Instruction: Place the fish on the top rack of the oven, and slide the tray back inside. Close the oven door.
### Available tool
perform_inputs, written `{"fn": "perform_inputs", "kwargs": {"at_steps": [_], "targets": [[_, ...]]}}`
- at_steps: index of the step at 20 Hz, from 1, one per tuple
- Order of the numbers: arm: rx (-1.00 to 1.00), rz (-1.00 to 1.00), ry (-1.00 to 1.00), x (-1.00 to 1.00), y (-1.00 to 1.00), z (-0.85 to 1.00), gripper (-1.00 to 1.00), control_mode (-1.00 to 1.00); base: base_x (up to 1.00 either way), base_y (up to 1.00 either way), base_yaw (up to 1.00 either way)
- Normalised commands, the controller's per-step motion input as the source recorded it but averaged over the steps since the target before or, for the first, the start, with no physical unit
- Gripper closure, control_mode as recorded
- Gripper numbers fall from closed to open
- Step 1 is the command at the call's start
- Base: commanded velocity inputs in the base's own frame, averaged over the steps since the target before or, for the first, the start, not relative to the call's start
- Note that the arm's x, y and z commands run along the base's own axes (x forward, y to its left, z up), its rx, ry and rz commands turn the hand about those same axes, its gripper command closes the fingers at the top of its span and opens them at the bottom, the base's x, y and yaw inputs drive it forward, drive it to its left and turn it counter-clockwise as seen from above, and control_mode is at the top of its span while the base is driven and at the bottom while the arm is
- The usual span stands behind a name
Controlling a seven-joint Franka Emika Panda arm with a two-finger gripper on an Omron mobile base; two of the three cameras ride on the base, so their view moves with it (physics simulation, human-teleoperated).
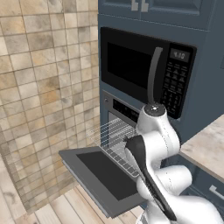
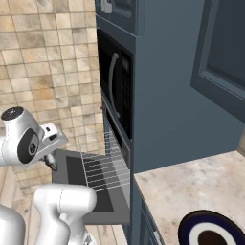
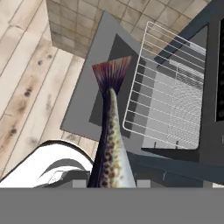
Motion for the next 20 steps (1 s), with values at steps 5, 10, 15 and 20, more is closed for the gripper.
{"fn": "perform_inputs", "kwargs": {"at_steps": [5, 10, 15, 20], "targets": [[-0.01, -0.20, -0.10, 0.64, 0.00, -0.46, 1.00, -1.00, 0.00, 0.00, 0.00], [0.00, -0.16, 0.00, 0.56, 0.00, -0.25, 1.00, -1.00, 0.00, 0.00, 0.00], [0.00, -0.07, 0.00, 0.49, 0.00, -0.32, 1.00, -1.00, 0.00, 0.00, 0.00], [0.00, -0.02, 0.07, 0.53, 0.00, -0.41, 1.00, -1.00, 0.00, 0.00, 0.00]]}}
